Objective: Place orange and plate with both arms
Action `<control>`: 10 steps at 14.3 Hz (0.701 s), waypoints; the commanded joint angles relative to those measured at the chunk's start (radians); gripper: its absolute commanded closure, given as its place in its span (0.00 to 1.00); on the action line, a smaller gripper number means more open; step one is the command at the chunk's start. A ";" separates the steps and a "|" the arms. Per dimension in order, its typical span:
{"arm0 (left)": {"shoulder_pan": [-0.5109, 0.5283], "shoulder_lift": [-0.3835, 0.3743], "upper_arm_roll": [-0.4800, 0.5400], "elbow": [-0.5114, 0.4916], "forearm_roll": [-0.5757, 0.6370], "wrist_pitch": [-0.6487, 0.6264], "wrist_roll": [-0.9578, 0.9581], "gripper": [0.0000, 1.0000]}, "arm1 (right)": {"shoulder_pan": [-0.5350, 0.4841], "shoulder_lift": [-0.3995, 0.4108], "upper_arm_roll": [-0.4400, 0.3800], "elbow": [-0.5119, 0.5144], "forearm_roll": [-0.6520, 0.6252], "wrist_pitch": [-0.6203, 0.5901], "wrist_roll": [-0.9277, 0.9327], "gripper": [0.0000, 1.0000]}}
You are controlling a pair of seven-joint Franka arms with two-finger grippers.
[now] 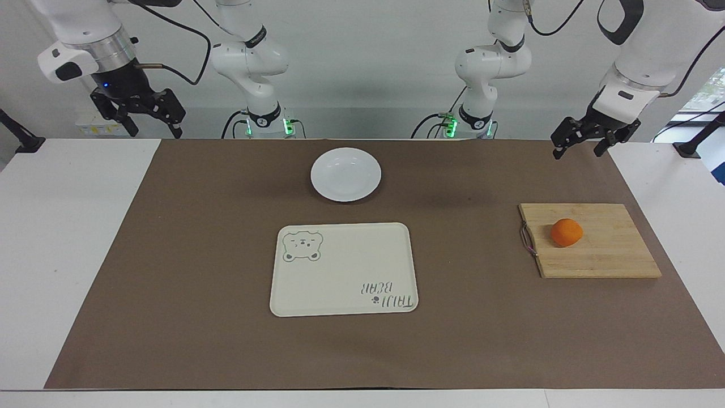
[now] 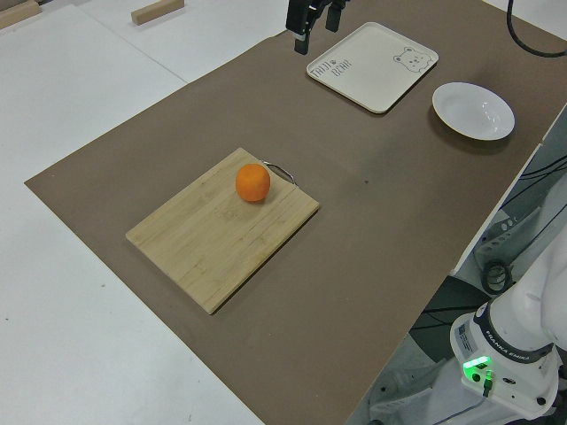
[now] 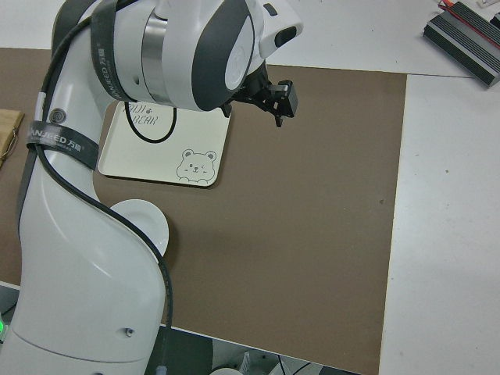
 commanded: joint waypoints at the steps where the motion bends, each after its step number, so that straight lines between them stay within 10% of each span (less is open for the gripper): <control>1: -0.006 -0.022 0.001 -0.029 -0.013 0.007 -0.016 0.00 | -0.002 -0.022 0.006 -0.020 -0.007 -0.007 0.017 0.00; 10: 0.000 -0.021 0.001 -0.036 -0.015 0.019 -0.011 0.00 | -0.002 -0.022 0.006 -0.020 -0.007 -0.006 0.017 0.00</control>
